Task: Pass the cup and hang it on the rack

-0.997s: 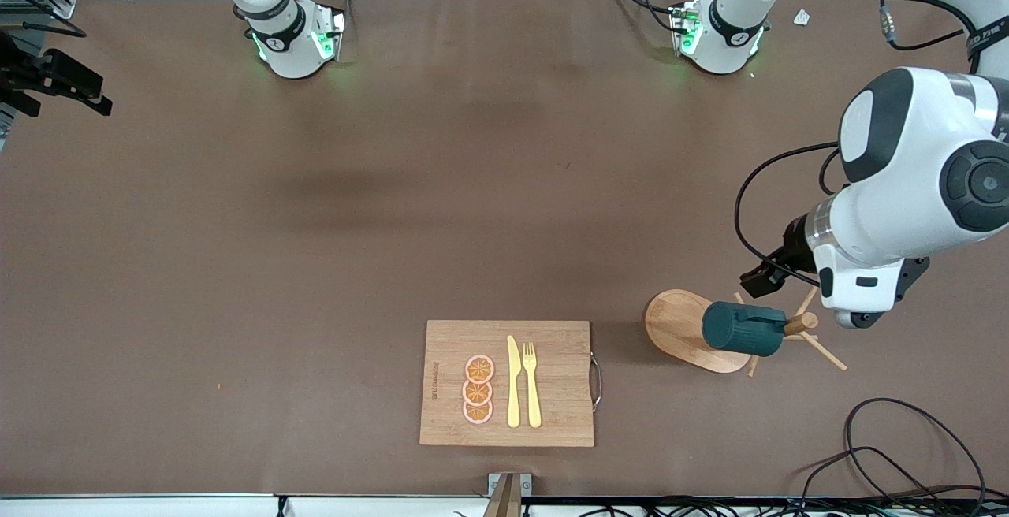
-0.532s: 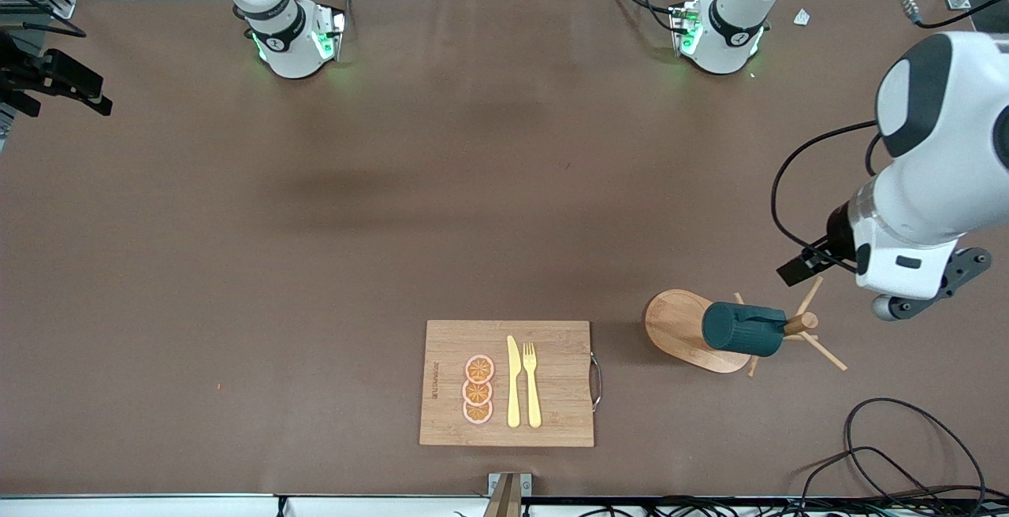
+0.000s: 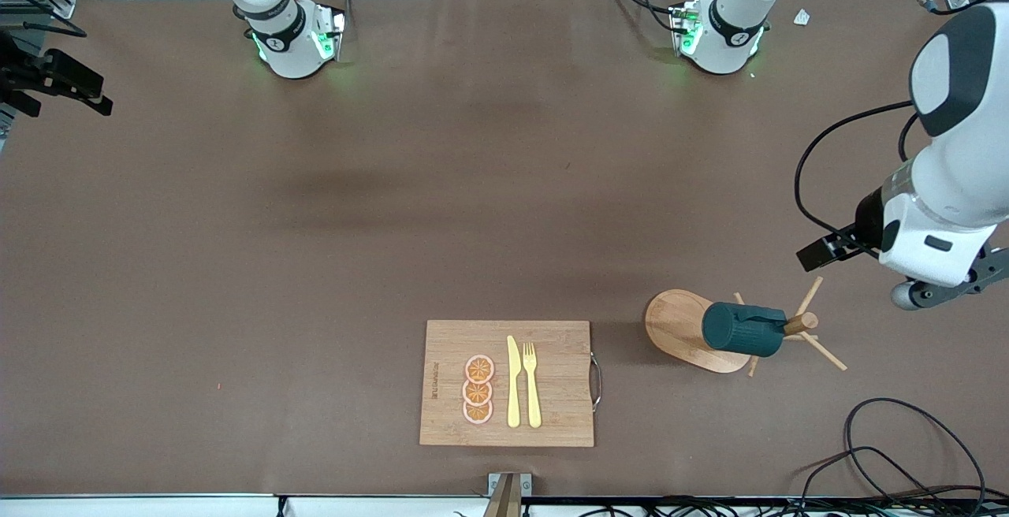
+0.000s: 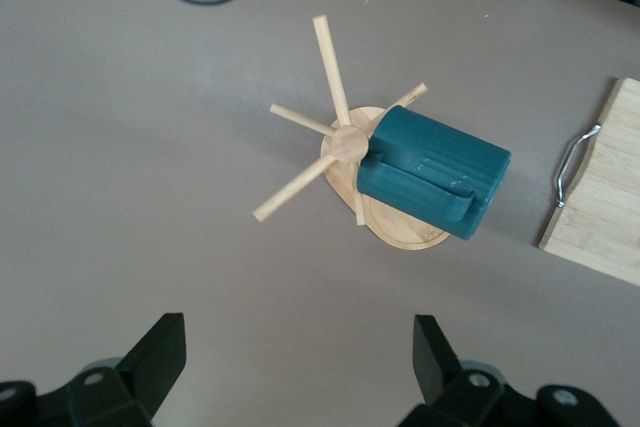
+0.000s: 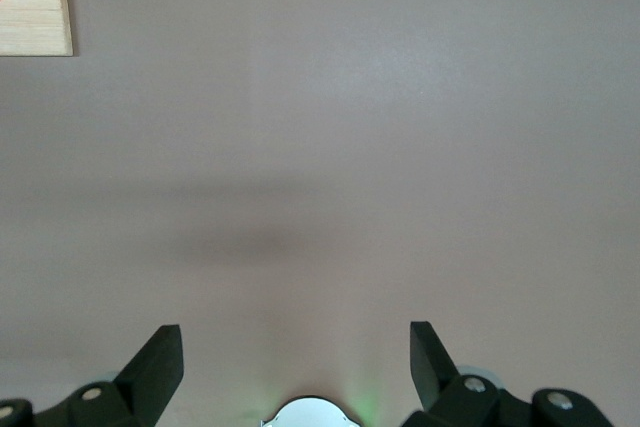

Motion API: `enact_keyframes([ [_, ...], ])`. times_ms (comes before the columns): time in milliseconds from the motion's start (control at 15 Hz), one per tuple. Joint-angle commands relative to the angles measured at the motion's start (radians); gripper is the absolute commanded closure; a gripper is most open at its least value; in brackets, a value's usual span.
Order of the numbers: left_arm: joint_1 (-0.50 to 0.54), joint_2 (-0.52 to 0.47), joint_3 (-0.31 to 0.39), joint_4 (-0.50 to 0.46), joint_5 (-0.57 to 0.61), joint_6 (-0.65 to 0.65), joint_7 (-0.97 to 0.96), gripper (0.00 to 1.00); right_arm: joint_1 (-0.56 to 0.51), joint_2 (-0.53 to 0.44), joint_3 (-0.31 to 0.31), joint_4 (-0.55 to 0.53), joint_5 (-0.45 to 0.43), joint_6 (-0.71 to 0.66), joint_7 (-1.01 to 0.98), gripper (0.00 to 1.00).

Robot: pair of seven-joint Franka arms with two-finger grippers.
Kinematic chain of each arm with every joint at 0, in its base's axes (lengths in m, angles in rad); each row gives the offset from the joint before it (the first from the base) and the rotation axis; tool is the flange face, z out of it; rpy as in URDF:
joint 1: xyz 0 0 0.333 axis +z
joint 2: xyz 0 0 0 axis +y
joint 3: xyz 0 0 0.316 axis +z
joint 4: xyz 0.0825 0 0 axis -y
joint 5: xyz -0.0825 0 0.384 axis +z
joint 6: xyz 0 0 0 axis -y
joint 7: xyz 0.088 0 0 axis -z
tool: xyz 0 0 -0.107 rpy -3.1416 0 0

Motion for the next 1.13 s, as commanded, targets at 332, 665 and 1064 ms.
enact_keyframes([
  [332,0.074,-0.113,-0.004,-0.024,0.014,-0.070,0.175,0.00,-0.013,-0.016,0.013,-0.014,0.007,0.003,-0.011,0.00],
  [665,0.130,-0.268,-0.015,-0.196,0.002,-0.070,0.276,0.00,-0.016,-0.016,0.013,-0.014,0.007,0.003,-0.011,0.00],
  [1064,0.239,-0.365,-0.116,-0.311,0.002,-0.067,0.405,0.00,-0.019,-0.016,0.012,-0.014,0.007,0.003,-0.011,0.00],
])
